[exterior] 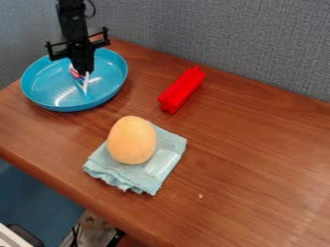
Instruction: Put the toothpaste on the blue plate
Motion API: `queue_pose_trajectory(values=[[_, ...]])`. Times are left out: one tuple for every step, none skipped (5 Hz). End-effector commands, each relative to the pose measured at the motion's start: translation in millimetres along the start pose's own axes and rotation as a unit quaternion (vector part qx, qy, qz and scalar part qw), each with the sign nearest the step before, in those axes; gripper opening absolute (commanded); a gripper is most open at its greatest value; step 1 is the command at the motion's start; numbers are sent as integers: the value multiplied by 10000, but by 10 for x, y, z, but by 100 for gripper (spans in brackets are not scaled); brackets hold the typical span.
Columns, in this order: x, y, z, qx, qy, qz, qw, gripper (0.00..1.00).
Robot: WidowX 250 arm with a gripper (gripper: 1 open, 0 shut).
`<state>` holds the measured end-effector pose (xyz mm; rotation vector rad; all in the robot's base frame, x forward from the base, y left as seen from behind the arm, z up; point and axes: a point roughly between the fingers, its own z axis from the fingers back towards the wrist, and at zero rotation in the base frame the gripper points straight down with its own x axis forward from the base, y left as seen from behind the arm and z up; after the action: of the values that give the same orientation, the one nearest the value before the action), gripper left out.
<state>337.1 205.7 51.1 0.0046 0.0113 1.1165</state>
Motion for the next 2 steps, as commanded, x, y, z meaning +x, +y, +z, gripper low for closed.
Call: queue_pose_trajectory(values=[[79, 82, 419, -306, -451, 55, 9985, 0], [72, 104, 418, -293, -457, 44, 9985, 100]])
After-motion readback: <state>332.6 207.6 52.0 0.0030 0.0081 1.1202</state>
